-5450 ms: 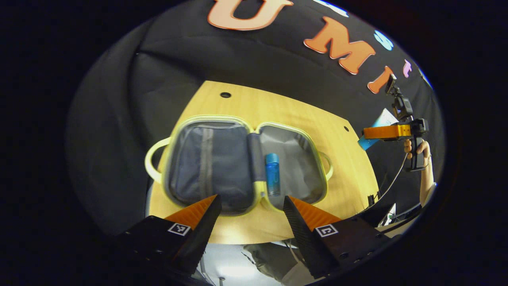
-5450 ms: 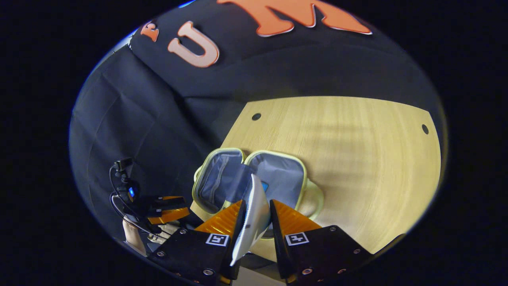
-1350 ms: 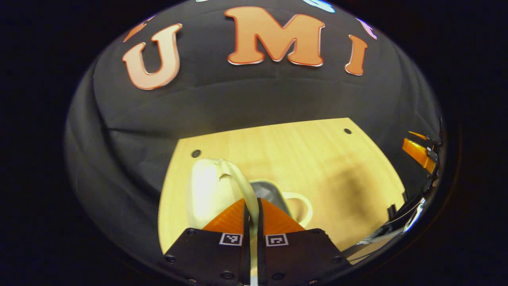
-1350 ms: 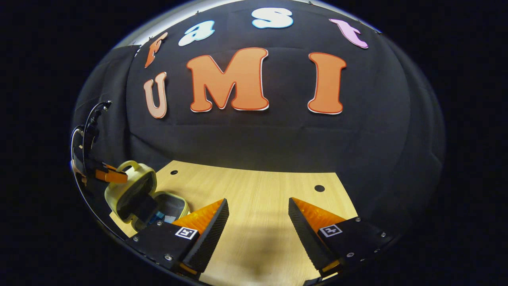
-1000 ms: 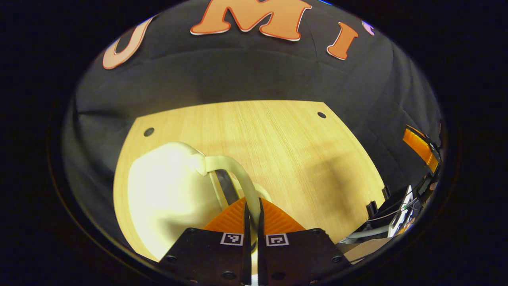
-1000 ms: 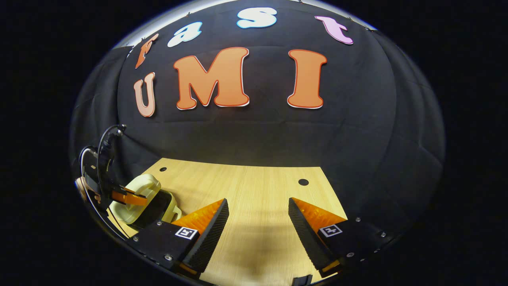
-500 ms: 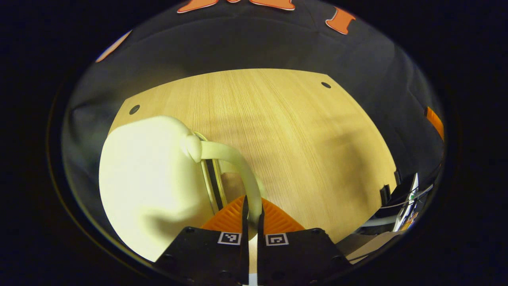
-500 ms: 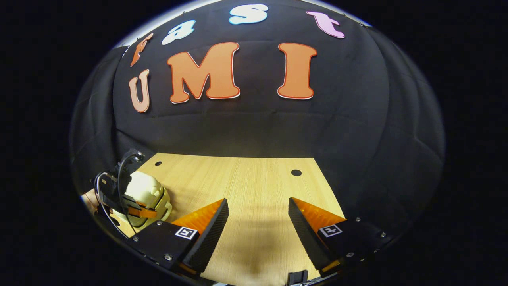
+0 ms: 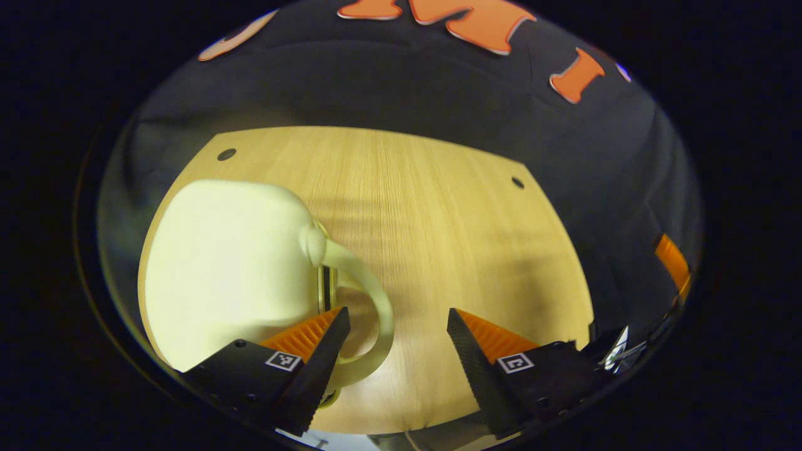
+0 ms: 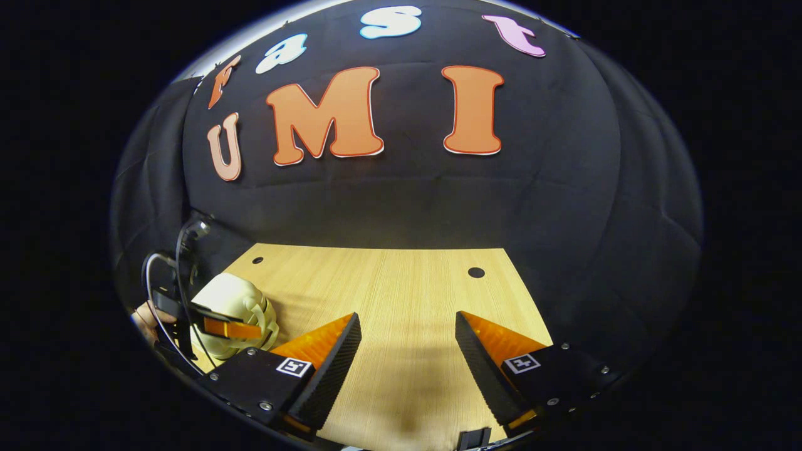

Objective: First open the suitcase, pack the skin care products into it, and then close the suitcase.

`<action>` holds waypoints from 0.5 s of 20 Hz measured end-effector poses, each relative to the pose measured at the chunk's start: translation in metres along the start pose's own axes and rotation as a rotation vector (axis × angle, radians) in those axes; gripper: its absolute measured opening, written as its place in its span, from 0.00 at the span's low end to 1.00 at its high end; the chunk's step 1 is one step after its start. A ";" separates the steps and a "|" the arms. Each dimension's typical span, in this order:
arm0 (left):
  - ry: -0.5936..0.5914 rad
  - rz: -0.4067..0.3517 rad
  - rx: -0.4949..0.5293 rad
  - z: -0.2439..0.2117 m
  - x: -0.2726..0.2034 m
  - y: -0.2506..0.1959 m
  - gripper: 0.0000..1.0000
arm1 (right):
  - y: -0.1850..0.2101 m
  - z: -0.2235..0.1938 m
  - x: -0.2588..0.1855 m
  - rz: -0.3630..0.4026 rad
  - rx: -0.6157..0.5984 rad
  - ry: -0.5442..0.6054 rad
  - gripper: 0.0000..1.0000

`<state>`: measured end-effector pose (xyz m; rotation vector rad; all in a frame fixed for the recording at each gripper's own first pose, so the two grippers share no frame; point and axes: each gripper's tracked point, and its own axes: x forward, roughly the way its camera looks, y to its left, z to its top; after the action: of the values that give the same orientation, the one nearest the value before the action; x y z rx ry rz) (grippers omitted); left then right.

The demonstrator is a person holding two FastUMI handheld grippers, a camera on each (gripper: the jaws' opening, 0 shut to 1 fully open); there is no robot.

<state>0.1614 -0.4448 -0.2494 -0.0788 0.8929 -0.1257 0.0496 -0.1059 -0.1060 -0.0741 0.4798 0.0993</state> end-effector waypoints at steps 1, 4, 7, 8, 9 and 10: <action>-0.065 -0.015 -0.037 0.019 -0.007 -0.007 0.95 | 0.000 0.002 0.000 0.006 0.001 -0.002 0.96; -0.264 -0.065 -0.127 0.075 -0.036 -0.034 0.95 | 0.002 0.005 -0.001 0.031 -0.001 -0.011 0.96; -0.463 -0.088 -0.148 0.127 -0.069 -0.060 0.95 | -0.003 0.019 -0.002 0.056 -0.026 -0.055 0.96; -0.523 -0.093 -0.145 0.142 -0.080 -0.070 0.90 | -0.003 0.024 -0.003 0.064 -0.036 -0.074 0.96; -0.573 -0.096 -0.135 0.155 -0.090 -0.079 0.95 | -0.004 0.030 -0.003 0.070 -0.043 -0.093 0.96; -0.608 -0.086 -0.118 0.166 -0.099 -0.087 0.95 | -0.003 0.034 -0.003 0.076 -0.045 -0.109 0.96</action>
<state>0.2230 -0.5146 -0.0590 -0.2514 0.2886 -0.1196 0.0629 -0.1062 -0.0748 -0.0938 0.3717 0.1880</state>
